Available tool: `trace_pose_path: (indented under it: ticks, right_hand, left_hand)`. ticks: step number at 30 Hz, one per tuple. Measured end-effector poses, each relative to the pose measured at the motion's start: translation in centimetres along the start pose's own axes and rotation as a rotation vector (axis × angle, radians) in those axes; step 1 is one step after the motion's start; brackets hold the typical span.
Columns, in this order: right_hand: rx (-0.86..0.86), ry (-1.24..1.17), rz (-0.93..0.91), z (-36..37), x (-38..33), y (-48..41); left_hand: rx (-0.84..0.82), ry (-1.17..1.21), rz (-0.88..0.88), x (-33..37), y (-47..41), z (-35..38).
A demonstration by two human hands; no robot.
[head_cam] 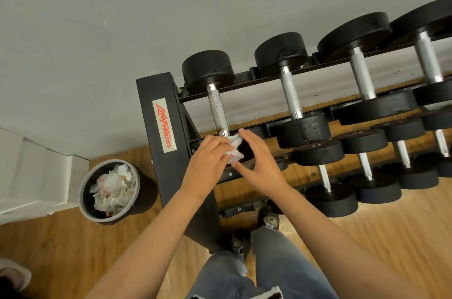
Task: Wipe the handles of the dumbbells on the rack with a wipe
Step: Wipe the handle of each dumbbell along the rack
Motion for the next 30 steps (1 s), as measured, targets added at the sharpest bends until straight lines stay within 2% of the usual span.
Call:
trace_pose_path:
  ticks: [4, 9, 11, 20, 25, 30]
  right_hand:
    - [-0.026, 0.008, 0.032, 0.3, 0.3, 0.0]
    - [-0.067, 0.012, 0.028, -0.2, 0.5, -0.4]
    - [-0.084, 0.020, 0.035, -0.4, 0.5, -0.4]
    - [-0.097, 0.078, 0.041, -0.3, 0.5, -0.5]
    - [-0.085, 0.075, 0.041, -0.3, 0.1, -0.3]
    - [-0.036, 0.063, 0.043, -0.6, -0.3, -0.6]
  left_hand:
    - [0.149, 0.124, -0.251, -0.1, 1.9, 0.3]
    - [0.053, 0.073, -0.135, 0.5, 2.2, 1.1]
    - [0.065, 0.071, -0.117, -0.1, 0.9, 0.6]
    - [0.151, 0.231, -0.314, -0.4, 3.9, 1.3]
    - [0.250, 0.264, -0.382, -1.4, 2.6, 0.7]
    - [0.362, 0.397, -0.552, -1.0, 5.4, 1.6]
Point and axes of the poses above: each hand's wrist, its own y-axis away from the middle knuckle, its own z-axis out of the palm, x = y × z, the point moved 6 cm from there along -y, towards the middle knuckle, and after that the axes turned 6 degrees about z, right-handed, at the moved point
